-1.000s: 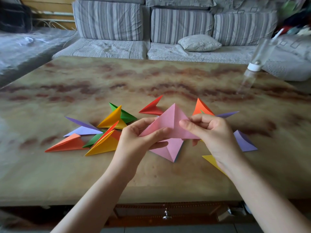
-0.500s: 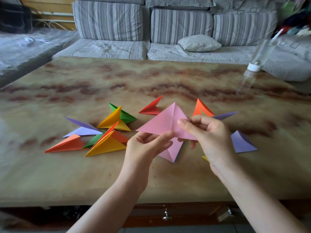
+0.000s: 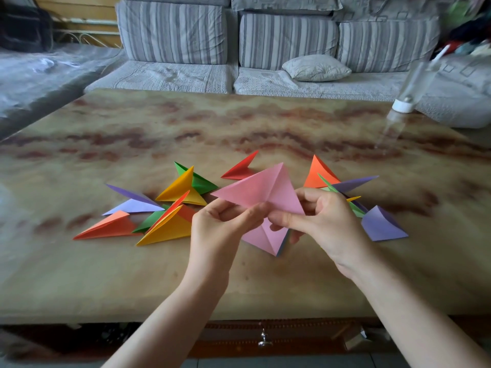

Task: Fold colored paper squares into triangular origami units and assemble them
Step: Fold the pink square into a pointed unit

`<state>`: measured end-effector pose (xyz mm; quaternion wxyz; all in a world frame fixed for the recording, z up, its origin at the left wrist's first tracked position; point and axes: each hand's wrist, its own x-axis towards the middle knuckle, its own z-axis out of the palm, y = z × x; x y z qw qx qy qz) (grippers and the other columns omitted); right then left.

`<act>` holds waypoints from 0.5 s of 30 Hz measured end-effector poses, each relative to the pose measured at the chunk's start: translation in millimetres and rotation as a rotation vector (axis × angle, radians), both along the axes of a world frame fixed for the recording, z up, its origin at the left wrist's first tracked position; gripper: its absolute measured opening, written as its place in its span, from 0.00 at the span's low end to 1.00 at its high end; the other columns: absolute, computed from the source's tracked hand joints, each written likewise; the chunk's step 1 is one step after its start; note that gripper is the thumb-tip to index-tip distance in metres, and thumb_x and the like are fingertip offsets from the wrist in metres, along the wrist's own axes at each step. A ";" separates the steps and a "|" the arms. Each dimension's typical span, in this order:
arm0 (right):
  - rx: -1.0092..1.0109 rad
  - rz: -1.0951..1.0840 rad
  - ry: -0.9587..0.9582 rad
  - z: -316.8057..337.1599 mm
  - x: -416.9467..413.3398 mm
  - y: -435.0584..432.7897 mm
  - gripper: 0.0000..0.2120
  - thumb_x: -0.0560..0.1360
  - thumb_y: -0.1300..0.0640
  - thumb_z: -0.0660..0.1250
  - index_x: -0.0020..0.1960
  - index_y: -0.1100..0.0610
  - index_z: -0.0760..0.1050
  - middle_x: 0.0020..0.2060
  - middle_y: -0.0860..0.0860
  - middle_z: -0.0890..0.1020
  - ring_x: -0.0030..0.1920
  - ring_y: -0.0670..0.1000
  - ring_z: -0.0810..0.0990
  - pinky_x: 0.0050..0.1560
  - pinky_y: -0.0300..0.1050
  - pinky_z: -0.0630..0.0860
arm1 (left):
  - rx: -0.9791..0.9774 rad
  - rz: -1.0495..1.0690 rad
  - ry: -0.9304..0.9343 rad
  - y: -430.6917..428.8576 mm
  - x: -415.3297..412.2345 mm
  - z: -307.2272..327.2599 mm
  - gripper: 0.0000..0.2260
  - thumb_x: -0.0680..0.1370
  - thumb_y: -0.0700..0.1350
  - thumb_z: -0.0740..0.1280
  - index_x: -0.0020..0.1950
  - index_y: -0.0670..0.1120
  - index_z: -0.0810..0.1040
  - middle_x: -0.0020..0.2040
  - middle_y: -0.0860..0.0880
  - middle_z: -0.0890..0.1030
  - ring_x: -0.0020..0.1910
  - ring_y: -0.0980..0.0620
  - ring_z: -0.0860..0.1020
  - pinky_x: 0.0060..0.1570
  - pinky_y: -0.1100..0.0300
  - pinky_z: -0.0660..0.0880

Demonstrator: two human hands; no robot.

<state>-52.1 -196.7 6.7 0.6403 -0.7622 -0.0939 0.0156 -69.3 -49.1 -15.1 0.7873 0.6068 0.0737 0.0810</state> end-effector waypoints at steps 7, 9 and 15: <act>0.058 0.023 0.063 0.0 1.3 0.6 0.09 0.65 0.67 0.75 0.45 0.64 0.81 0.35 0.57 0.85 0.30 0.53 0.83 0.31 0.40 0.78 | -0.048 0.000 -0.032 4.6 -1.3 7.2 0.11 0.64 0.44 0.74 0.41 0.39 0.82 0.34 0.47 0.84 0.35 0.53 0.82 0.38 0.66 0.78; 0.059 0.008 0.069 -0.9 2.1 -0.5 0.08 0.66 0.67 0.74 0.44 0.65 0.81 0.34 0.57 0.84 0.30 0.53 0.82 0.31 0.40 0.77 | -0.078 0.022 -0.041 9.0 0.8 8.9 0.11 0.64 0.45 0.73 0.41 0.39 0.82 0.33 0.47 0.83 0.34 0.54 0.82 0.39 0.66 0.78; 0.057 -0.013 0.087 -1.4 2.8 -4.1 0.06 0.65 0.66 0.75 0.41 0.63 0.81 0.33 0.58 0.84 0.31 0.55 0.82 0.31 0.40 0.76 | -0.202 0.066 -0.048 22.8 6.8 12.2 0.12 0.65 0.44 0.72 0.46 0.42 0.83 0.40 0.44 0.85 0.41 0.50 0.83 0.39 0.66 0.78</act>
